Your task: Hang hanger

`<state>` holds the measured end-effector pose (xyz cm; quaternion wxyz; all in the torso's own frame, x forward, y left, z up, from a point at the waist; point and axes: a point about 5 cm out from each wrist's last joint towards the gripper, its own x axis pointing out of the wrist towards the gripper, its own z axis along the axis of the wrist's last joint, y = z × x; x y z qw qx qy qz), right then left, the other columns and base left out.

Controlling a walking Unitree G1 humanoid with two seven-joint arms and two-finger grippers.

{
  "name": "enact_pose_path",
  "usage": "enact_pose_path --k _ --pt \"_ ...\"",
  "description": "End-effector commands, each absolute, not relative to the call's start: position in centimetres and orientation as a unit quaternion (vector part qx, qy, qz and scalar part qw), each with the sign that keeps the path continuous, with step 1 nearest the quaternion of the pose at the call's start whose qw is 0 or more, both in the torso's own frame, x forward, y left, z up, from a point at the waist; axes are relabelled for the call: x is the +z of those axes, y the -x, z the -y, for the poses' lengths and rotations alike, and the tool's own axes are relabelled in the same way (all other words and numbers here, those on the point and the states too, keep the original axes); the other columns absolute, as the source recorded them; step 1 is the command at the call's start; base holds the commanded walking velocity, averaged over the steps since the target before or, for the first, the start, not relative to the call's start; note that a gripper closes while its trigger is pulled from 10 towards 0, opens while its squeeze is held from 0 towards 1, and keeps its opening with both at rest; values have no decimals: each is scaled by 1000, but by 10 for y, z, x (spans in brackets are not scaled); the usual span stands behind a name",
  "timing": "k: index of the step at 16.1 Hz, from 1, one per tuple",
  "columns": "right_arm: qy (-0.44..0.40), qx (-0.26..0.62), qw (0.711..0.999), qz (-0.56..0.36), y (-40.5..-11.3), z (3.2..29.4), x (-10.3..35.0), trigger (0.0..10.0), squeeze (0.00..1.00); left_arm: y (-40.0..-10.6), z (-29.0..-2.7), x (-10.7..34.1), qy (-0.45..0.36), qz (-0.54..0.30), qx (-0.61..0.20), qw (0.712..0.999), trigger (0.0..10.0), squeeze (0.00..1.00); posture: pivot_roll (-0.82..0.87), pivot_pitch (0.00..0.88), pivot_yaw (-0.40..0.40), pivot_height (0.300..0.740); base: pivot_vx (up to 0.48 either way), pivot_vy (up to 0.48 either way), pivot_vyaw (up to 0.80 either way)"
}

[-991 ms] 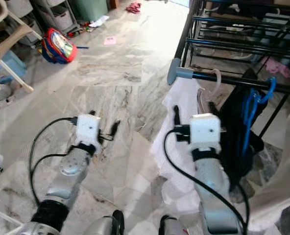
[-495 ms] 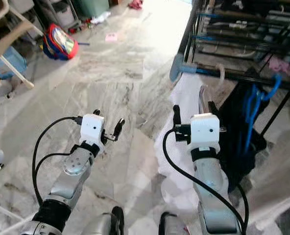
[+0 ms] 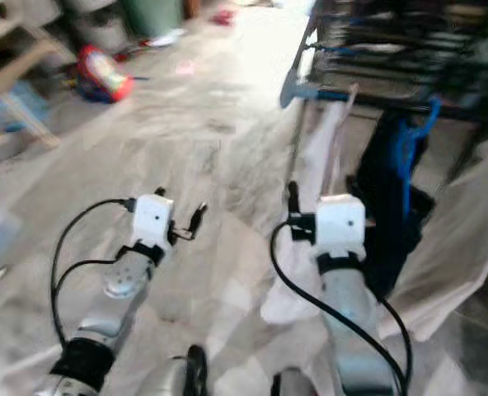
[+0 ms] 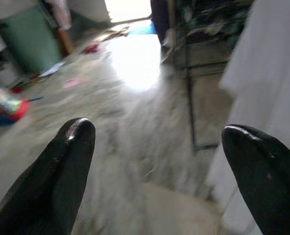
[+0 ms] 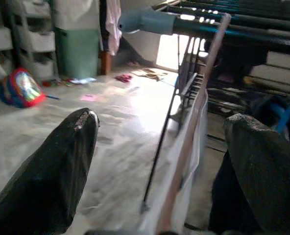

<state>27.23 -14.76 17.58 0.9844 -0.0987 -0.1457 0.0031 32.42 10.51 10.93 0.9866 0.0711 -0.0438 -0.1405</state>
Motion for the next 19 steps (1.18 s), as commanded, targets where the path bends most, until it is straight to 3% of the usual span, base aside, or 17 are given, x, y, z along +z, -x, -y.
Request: enact_pose_path --k 1,12,19 --pt "102 -5 986 134 -270 153 170 10000 0 -321 -101 104 -71 36 -148 986 10000 0 -83 235 90 740 -277 0 0" --pt "102 2 986 131 -272 149 167 10000 0 -321 -101 101 -79 36 -149 985 10000 0 -76 232 90 740 -275 0 0" --pt "67 17 997 27 -277 157 114 10000 0 -312 -109 45 -110 -89 -152 978 10000 0 -65 208 81 740 0 0 0"
